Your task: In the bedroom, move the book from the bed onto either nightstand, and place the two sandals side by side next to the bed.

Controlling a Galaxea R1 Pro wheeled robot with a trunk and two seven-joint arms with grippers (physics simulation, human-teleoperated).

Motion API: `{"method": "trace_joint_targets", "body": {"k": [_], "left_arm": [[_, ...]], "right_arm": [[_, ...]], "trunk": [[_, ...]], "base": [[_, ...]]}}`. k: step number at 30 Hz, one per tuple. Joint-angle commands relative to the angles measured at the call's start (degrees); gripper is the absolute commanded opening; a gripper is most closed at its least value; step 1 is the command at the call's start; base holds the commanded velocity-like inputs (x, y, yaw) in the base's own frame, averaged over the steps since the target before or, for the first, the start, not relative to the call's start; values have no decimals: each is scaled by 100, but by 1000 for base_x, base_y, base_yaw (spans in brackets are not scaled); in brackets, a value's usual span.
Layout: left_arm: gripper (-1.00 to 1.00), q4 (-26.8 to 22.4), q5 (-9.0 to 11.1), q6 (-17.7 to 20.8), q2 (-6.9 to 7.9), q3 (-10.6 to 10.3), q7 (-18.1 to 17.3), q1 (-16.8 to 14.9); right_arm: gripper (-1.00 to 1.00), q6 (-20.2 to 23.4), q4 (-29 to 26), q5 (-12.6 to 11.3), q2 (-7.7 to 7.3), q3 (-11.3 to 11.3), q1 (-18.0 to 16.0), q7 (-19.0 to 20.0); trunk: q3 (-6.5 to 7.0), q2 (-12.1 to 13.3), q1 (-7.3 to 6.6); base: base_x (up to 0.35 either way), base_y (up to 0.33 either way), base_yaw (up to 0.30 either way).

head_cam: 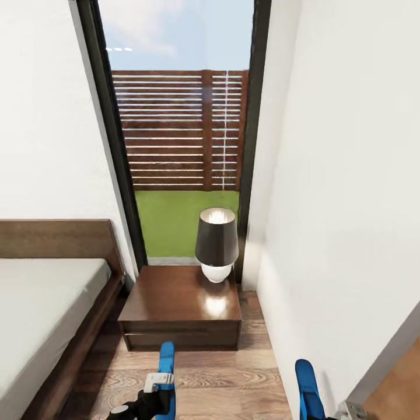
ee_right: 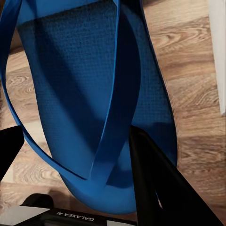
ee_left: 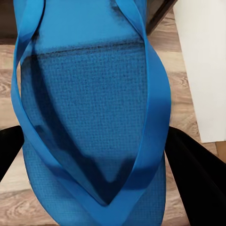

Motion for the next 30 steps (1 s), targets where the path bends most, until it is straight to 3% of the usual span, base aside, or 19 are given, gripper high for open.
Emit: {"method": "trace_joint_targets", "body": {"k": [1, 30], "left_arm": [[-100, 9, 41, -11, -1, 0, -20, -6], [-100, 12, 41, -11, -1, 0, -20, -6]], "right_arm": [[-100, 38, -3, -8, -1, -32, -1, 29], [-100, 35, -3, -8, -1, -32, -1, 21]], "trunk": [[-6, -4, 0], [-6, -4, 0]], "base": [[26, -30, 289], [22, -31, 292]]}}
